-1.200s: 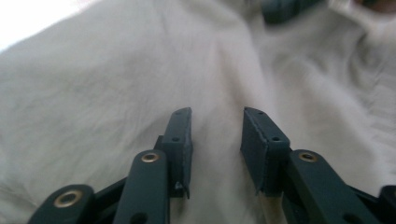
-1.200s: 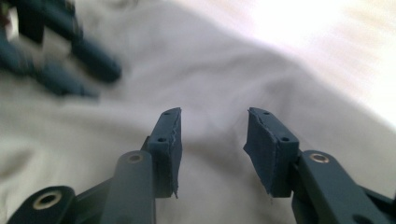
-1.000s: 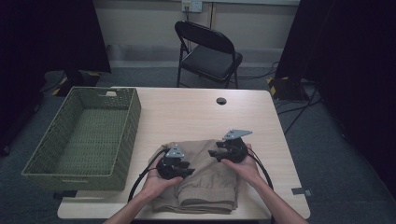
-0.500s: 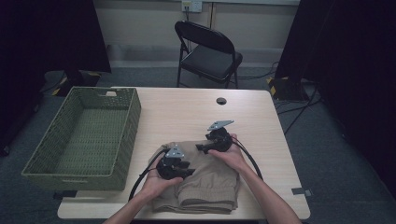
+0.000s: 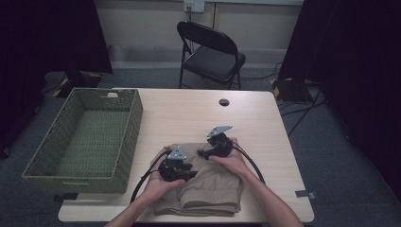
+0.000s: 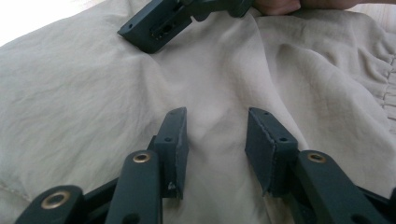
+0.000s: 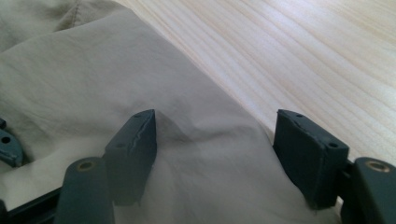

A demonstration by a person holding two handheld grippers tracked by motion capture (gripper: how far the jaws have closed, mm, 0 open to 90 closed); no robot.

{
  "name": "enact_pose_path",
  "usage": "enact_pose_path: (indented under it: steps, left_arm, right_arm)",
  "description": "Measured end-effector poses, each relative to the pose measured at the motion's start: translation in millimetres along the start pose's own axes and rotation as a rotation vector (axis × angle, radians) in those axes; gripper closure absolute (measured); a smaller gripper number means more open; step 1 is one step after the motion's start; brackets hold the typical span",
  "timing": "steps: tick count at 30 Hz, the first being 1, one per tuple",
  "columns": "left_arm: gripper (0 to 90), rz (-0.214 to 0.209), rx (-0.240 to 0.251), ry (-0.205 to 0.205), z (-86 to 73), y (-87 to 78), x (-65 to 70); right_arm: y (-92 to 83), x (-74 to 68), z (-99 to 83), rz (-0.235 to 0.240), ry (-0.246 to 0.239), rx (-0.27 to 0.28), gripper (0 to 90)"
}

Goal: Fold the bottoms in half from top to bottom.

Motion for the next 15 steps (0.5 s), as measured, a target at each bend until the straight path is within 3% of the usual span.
enact_pose_path:
  steps: [8, 12, 15]
  left_arm:
    - [58.7, -0.003, 0.003, -0.004, 0.0, 0.3, -0.7]
    - [58.8, -0.001, 0.002, 0.003, 0.0, 0.4, -0.2]
    - [58.7, 0.001, 0.006, 0.002, 0.0, 1.0, -0.2]
  right_arm:
    - [1.0, 3.2, -0.1, -0.006, 0.017, 0.009, 33.2]
    - [-0.8, 1.9, 0.4, 0.023, 0.016, 0.012, 49.0]
    - [-3.3, 6.2, 0.4, 0.044, 0.059, 0.016, 60.8]
Point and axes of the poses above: each handheld gripper's, and its own axes: y roughly forward along the jaws, z roughly out of its top, x roughly to its right, the point moved 1 cm from there along y, roughly forward along the jaws, and after that the axes turned 12 degrees about x, right-handed, at the moved point
